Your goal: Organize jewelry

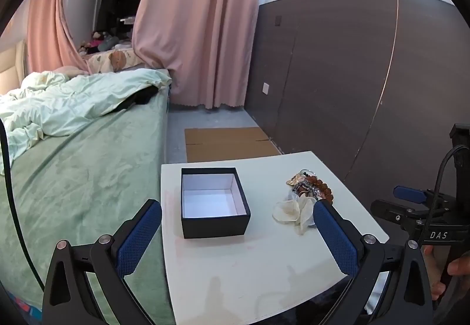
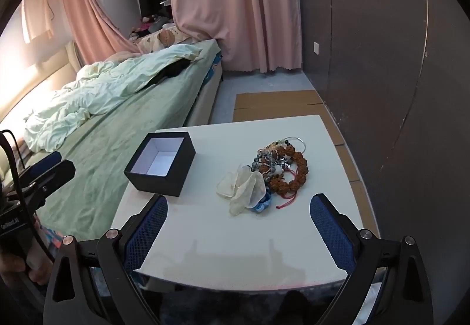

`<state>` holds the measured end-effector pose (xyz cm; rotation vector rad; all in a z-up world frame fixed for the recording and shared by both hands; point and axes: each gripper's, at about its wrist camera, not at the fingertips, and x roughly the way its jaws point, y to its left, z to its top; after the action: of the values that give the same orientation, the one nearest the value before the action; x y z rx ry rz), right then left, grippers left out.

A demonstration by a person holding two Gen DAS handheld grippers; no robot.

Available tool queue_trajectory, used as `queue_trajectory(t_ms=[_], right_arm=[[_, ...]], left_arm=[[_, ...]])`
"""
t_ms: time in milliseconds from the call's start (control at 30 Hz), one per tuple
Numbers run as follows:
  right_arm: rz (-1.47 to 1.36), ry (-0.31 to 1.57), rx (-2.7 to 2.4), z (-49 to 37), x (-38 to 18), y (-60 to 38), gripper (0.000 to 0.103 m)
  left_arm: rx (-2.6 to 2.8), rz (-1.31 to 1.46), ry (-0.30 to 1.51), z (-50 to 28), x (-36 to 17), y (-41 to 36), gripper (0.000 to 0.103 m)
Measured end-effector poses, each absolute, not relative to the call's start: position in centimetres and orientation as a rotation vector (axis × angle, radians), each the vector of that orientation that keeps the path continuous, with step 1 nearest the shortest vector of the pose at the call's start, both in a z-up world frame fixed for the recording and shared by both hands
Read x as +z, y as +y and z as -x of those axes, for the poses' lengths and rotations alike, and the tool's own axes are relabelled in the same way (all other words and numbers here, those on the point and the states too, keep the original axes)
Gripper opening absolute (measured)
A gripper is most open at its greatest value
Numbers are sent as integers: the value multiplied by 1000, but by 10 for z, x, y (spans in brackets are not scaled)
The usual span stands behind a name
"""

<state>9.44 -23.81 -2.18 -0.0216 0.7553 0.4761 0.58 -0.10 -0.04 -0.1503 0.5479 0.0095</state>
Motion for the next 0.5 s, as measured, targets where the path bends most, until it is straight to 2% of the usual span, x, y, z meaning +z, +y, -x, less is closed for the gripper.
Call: queue_trajectory(t_ms=[500], right_arm=[[24, 755, 480, -97, -21, -240, 98]], left_arm=[[5, 126, 520, -3, 1, -9, 103]])
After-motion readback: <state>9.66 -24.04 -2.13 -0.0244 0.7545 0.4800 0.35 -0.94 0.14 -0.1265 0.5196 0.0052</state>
